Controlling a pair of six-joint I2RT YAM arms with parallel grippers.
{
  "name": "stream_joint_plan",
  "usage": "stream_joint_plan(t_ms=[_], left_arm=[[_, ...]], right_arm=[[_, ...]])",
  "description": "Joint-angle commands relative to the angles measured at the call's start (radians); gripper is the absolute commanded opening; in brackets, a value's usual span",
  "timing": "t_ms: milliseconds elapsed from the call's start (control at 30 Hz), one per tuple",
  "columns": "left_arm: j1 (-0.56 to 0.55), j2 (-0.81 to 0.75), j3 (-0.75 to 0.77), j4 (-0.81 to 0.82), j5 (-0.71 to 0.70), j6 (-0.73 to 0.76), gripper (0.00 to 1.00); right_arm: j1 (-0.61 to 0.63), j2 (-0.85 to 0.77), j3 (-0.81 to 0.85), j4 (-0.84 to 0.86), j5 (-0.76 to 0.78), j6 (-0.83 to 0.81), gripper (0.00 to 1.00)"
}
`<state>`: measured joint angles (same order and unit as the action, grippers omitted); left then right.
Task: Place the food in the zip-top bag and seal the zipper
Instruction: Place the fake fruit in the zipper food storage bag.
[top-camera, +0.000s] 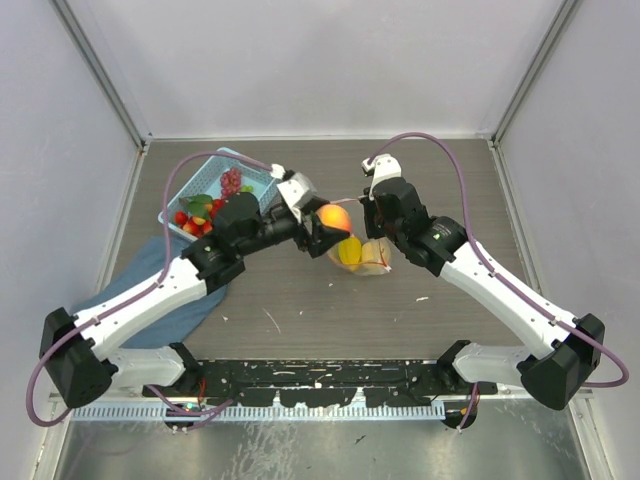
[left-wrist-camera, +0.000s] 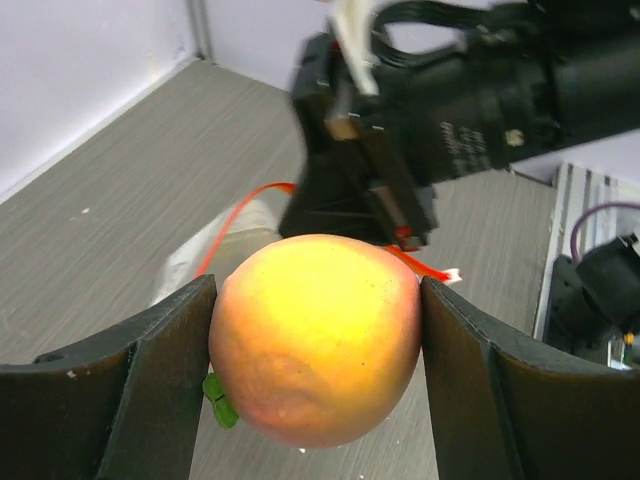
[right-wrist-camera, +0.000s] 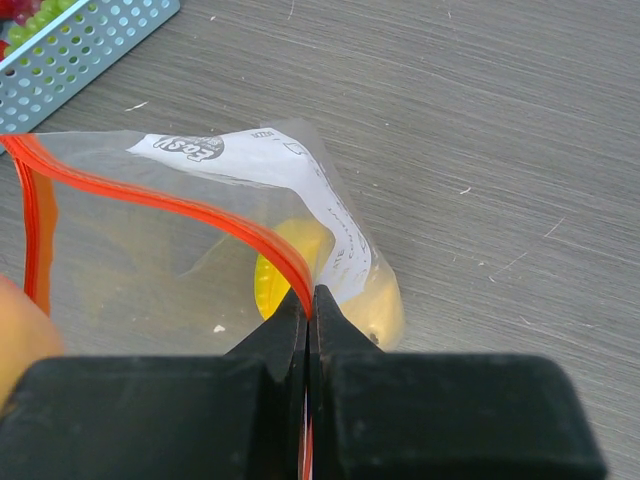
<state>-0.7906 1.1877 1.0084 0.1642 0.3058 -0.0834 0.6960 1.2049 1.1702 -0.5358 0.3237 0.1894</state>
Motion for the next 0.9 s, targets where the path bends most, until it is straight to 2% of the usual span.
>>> stream_joint_plan(t_ms=[0,233,433,600,867], left_arm=[[-0.067,0.049,0.024,0.082,0.014,0.172,0.52],[-0.097,0.150,0.061,0.051,-0.050,0.272,0.52],[-0.124,0.201,0.073,0.045,-0.167,0.357,0.54],[-0.144,0.237,0.067,0.111,-0.267,0.392,0.57],[-0.191,0.325,0.033,0.316,-0.474,0.456,0.64]], right_arm=[[-0.001,-0.023,0.030,0.035,-0.010,0.013,0.01],[-0.002,-0.033,0.026,0.036,-0.028,0.016,0.01],[-0.003,-0.037,0.024,0.034,-0.041,0.018,0.01],[-0.002,-0.032,0.027,0.038,-0.064,0.021,0.01],[-0.002,-0.035,0.020,0.043,-0.092,0.032,0.01]])
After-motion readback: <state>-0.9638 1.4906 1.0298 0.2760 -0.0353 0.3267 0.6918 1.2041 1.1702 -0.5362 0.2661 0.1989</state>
